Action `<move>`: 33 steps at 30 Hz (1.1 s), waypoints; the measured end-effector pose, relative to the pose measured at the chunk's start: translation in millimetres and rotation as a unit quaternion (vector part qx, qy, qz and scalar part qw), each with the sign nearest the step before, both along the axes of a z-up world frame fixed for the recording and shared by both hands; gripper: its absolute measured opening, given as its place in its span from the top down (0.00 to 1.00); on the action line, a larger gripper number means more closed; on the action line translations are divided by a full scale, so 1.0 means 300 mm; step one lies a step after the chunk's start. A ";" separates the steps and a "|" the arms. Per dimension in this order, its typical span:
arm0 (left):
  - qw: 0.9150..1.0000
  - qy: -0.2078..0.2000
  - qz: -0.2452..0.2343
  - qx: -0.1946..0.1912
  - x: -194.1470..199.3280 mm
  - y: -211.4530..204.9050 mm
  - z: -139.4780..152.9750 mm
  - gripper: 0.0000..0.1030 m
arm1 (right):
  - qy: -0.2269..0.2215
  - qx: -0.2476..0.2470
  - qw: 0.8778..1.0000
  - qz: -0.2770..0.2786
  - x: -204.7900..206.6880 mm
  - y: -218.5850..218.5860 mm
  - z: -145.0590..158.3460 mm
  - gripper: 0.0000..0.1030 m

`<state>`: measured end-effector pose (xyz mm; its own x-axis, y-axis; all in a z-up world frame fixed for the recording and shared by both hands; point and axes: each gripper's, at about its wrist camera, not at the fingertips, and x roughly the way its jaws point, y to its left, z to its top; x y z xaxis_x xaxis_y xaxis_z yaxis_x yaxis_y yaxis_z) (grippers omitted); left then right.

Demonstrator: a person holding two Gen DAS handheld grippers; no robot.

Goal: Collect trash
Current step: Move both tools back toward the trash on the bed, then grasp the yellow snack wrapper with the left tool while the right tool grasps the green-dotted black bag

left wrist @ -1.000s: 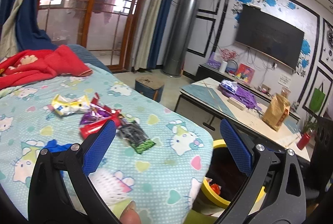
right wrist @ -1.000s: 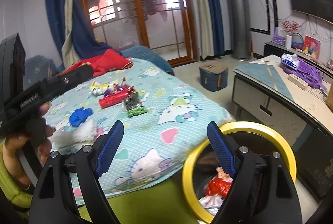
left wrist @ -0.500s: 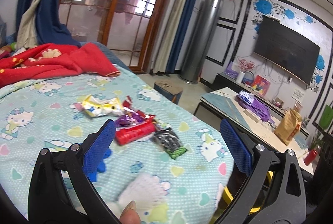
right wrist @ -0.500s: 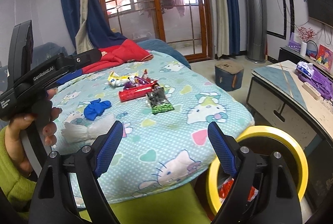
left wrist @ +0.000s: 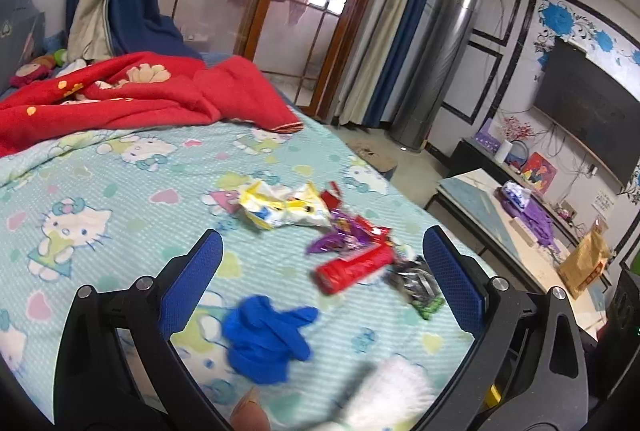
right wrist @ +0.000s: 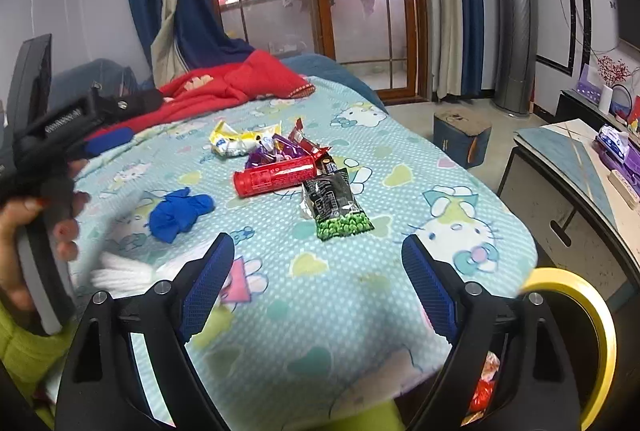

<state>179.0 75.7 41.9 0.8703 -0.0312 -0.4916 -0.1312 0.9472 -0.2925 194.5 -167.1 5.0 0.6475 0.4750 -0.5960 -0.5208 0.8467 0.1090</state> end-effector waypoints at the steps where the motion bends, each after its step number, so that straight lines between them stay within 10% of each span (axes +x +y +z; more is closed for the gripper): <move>1: 1.000 0.002 0.001 0.000 0.006 0.008 0.001 0.11 | 0.007 -0.004 1.000 -0.002 0.024 0.014 -0.012 0.19; 17: 0.997 0.074 -0.017 0.022 0.225 0.069 -0.102 0.11 | 0.065 -0.050 0.996 -0.029 0.273 0.140 -0.154 0.20; 25: 0.991 0.123 -0.010 -0.058 0.331 0.159 -0.201 0.11 | 0.071 -0.043 0.996 -0.035 0.295 0.132 -0.192 0.53; 33: 0.983 0.132 -0.006 -0.131 0.380 0.187 -0.228 0.36 | 0.060 -0.038 0.997 -0.033 0.255 0.106 -0.201 0.57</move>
<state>292.9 131.7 -26.4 0.7118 -0.1963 -0.6744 -0.2245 0.8462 -0.4832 271.0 -135.2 -55.4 0.5975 0.3842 -0.7038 -0.4502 0.8871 0.1021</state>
